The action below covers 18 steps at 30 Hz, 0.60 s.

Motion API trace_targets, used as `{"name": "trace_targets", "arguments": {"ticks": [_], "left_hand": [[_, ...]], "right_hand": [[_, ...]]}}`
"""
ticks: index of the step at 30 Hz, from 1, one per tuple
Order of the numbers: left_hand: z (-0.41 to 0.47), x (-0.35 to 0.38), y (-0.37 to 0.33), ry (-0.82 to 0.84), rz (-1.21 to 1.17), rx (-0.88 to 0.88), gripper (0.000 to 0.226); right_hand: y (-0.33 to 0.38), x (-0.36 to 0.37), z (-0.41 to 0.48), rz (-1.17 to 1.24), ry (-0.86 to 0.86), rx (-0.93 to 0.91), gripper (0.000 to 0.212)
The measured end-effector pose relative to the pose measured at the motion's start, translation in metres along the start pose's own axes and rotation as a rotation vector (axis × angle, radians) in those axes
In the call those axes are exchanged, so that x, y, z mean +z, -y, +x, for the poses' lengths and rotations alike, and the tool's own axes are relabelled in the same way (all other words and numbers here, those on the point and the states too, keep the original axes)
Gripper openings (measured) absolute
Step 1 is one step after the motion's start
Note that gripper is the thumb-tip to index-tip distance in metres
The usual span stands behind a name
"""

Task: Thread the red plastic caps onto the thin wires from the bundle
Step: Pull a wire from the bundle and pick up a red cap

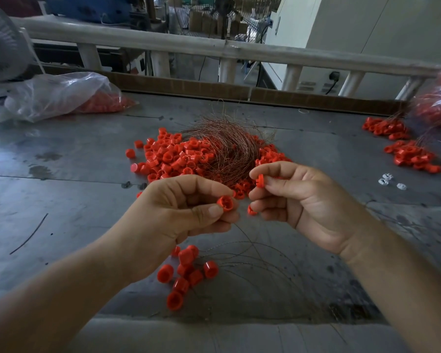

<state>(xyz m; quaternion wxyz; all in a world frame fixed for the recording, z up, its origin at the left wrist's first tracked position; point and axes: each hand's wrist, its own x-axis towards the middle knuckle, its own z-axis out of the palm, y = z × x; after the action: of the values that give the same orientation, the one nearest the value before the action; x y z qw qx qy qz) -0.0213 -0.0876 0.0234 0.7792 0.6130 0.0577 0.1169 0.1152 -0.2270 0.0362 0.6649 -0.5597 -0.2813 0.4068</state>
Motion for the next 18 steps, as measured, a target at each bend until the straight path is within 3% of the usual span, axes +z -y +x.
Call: {"name": "trace_targets", "arguments": {"ticks": [6, 11, 18], "left_hand": [[-0.001, 0.000, 0.000, -0.017, 0.016, 0.001, 0.023], [0.000, 0.000, 0.002, -0.081, 0.068, 0.014, 0.025], [0.001, 0.002, 0.005, -0.130, 0.151, 0.034, 0.027]], "right_hand": [[-0.003, 0.004, -0.003, -0.102, 0.013, -0.077, 0.022], [-0.012, 0.015, -0.005, -0.407, -0.028, -0.325, 0.021], [-0.024, 0.024, -0.005, -0.568, -0.071, -0.475, 0.016]]}}
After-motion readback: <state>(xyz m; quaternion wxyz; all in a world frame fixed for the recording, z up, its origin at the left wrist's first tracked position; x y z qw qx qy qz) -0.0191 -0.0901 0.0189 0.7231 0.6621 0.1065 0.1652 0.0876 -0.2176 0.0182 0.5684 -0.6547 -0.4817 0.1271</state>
